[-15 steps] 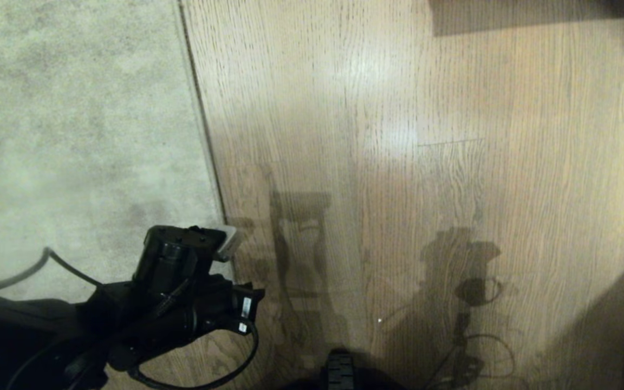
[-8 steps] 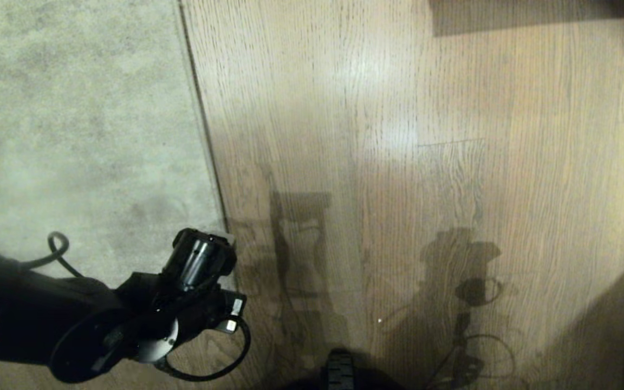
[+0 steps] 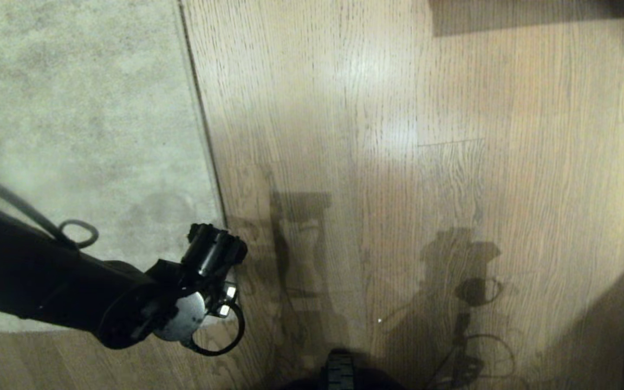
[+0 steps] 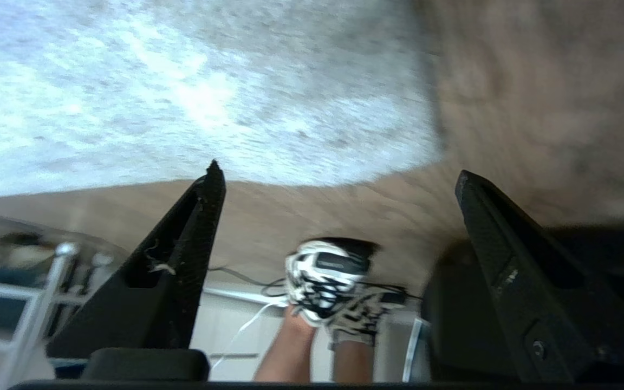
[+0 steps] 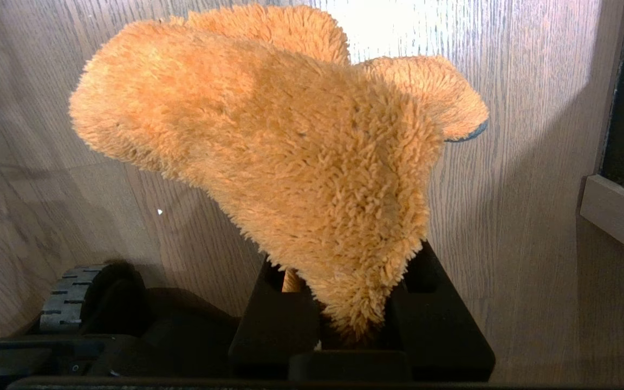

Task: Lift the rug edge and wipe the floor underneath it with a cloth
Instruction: Lift up the carpet

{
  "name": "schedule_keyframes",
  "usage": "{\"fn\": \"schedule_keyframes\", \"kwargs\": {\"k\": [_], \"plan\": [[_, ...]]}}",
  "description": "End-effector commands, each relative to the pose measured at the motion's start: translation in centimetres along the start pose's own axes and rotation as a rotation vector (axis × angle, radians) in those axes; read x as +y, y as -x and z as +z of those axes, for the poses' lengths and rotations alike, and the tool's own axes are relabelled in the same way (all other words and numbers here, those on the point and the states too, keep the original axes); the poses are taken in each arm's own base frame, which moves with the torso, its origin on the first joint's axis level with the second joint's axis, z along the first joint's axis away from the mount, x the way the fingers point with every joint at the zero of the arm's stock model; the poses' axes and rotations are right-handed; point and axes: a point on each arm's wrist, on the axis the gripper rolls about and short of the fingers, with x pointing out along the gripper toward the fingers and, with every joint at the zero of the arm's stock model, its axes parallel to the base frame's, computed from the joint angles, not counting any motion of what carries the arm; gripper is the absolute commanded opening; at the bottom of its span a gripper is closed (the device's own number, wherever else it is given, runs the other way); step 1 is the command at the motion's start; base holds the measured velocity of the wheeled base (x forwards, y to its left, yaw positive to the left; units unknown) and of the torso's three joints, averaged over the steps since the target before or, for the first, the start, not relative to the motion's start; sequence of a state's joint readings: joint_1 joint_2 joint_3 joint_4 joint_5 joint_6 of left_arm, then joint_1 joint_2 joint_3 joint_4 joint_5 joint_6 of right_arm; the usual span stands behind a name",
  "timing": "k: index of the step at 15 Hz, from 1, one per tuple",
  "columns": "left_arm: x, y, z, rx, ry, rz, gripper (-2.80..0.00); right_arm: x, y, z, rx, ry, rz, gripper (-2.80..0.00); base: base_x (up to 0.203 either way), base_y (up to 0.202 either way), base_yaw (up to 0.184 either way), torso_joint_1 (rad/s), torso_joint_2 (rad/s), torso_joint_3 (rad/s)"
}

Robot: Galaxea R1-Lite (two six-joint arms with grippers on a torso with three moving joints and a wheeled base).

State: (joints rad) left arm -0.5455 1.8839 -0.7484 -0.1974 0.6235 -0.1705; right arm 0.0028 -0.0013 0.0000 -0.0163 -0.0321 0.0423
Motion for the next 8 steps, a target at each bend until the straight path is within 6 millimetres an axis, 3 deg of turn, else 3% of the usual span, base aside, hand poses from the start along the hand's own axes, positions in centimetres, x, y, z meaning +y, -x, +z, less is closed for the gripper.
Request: {"fn": "schedule_keyframes", "kwargs": {"k": [1, 8], "plan": [[-1.0, -1.7, 0.0, 0.022, -0.027, 0.045, 0.00, 0.0, 0.0, 0.0, 0.001, -0.001, 0.000, -2.80, 0.000, 0.000, 0.000, 0.000, 0.00, 0.000], [-3.8, -5.4, 2.2, -0.010, -0.048, 0.181, 0.00, 0.0, 0.0, 0.0, 0.001, -0.001, 0.000, -2.80, 0.000, 0.000, 0.000, 0.000, 0.00, 0.000]]}}
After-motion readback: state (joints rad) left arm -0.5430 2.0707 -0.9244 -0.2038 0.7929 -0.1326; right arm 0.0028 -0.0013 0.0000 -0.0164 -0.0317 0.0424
